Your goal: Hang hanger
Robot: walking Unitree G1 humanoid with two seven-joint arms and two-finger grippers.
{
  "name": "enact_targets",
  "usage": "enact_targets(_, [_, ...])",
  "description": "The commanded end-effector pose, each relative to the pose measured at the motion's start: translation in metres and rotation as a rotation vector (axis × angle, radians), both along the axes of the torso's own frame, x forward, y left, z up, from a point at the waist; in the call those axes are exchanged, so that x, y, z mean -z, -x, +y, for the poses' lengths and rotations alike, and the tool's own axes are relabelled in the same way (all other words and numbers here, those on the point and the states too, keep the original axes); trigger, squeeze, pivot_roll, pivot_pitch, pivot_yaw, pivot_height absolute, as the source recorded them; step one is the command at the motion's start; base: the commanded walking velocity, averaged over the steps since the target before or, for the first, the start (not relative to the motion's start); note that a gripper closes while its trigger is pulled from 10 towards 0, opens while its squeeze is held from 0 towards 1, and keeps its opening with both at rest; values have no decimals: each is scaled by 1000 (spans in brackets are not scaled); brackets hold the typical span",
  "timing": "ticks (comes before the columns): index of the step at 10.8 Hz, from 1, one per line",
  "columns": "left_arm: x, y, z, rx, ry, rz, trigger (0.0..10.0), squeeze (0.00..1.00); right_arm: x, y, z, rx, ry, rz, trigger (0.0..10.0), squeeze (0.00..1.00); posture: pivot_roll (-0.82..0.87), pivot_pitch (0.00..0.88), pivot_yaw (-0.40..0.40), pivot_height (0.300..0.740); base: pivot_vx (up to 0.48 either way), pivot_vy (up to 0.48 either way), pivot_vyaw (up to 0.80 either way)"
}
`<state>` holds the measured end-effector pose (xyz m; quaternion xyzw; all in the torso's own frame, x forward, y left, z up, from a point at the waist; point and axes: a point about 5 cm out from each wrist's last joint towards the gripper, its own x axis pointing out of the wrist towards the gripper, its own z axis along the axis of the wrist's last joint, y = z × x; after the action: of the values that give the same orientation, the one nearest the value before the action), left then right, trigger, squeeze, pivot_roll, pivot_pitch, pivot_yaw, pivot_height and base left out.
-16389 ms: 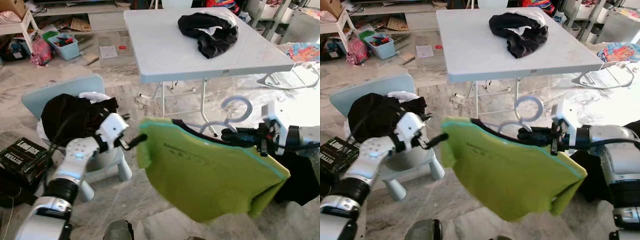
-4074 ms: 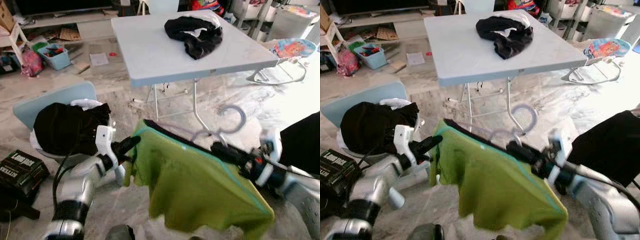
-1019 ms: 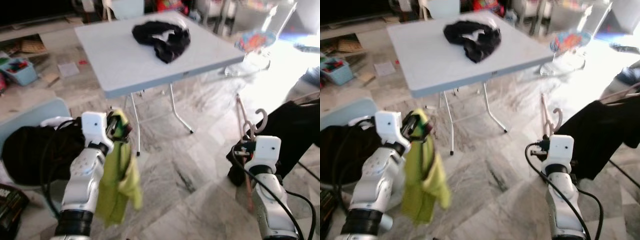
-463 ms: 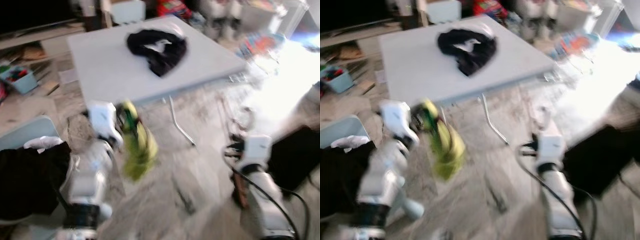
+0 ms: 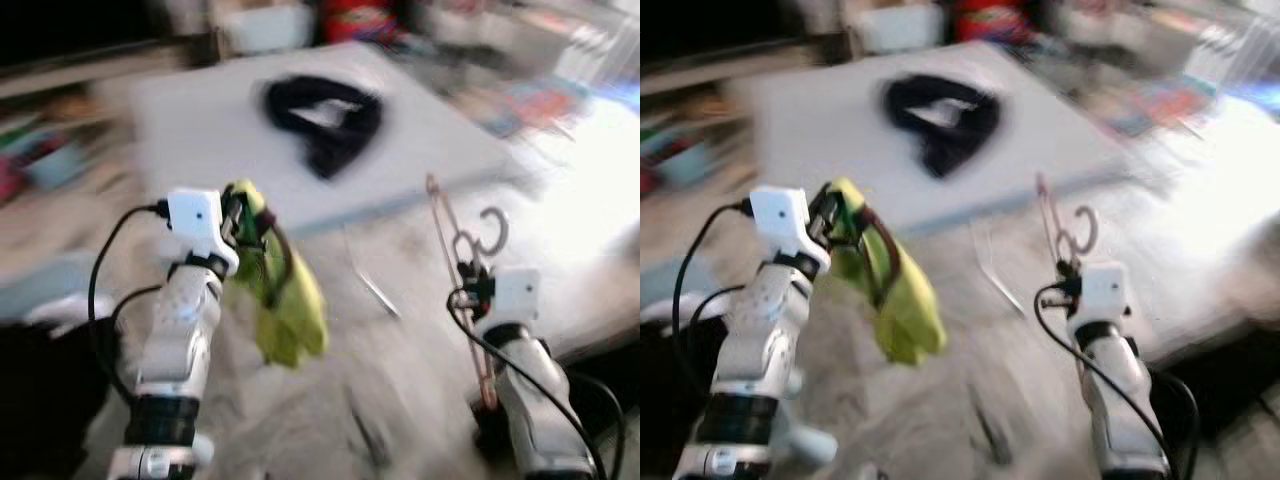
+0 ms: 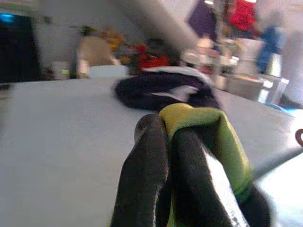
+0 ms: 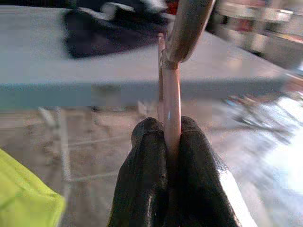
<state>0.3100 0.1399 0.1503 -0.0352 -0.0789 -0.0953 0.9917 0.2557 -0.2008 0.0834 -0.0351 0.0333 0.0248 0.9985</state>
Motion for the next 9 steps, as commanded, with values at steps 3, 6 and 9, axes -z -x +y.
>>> enact_targets(3, [-53, -13, 8, -33, -60, -193, 10000, 0, -7, -6, 13, -48, -30, -42, 10000, 0, -95, 0, 8, 740, 480, 0, 0])
enact_targets(6, [-62, -29, 11, -39, -110, -206, 10000, 0, -8, -7, 15, -54, -12, -54, 10000, 0, -94, 0, 10, 740, 380, 0, 0])
enact_targets(9, [-63, -30, 7, -29, -79, -205, 10000, 0, -8, -6, 14, -51, 1, -60, 10000, 0, -93, 0, 2, 740, 321, -350, 0])
